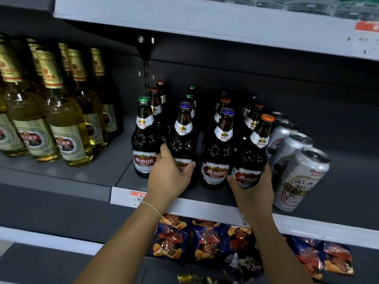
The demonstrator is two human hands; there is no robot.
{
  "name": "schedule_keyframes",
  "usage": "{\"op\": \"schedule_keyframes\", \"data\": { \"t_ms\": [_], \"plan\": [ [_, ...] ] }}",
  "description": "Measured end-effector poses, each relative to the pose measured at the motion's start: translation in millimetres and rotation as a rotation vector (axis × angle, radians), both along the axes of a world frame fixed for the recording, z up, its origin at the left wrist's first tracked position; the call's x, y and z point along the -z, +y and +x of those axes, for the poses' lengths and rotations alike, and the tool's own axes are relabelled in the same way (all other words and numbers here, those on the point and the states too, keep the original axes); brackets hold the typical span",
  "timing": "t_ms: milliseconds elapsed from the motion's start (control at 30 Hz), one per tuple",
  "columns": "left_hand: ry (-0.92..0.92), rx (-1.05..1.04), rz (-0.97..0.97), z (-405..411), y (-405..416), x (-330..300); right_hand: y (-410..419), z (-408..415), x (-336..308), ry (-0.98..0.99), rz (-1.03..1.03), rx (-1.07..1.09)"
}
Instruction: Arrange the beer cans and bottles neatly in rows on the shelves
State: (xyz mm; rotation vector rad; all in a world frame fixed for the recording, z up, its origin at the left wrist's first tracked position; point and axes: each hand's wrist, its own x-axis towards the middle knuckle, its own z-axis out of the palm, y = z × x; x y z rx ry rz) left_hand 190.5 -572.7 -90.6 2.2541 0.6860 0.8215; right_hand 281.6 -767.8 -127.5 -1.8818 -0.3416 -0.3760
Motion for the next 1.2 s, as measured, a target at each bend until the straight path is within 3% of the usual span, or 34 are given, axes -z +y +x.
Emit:
{"op": "schedule_keyframes", "data": {
  "t_ms": [200,333,367,500,600,733,1200],
  "plan": [
    [-0.005,0.048,0.008,-6,2,-1,5,-10,-5,-0.103,-0.008,0.076],
    [-0.061,0.025,0.071,-24,6,-2,20,-42,-12,-0.413,-0.055,0.184],
    [-0.094,-0.002,0.098,-29,9,-1,26,-49,-13,-0.414,-0.063,0.155],
    [-0.242,-0.134,0.088,-47,24,-9,57,-65,-14,-0.205,-0.226,-0.026],
    [-0.130,-0.177,-0.015,-52,44,-7,89,-71,-15,-0.083,-0.330,-0.179],
    [-0.013,-0.032,-0.210,-41,73,7,121,-64,-8,-0.089,-0.370,-0.131],
    [-0.084,0.007,-0.164,-34,80,26,132,-64,0,-0.009,-0.219,-0.057]
  ]
}}
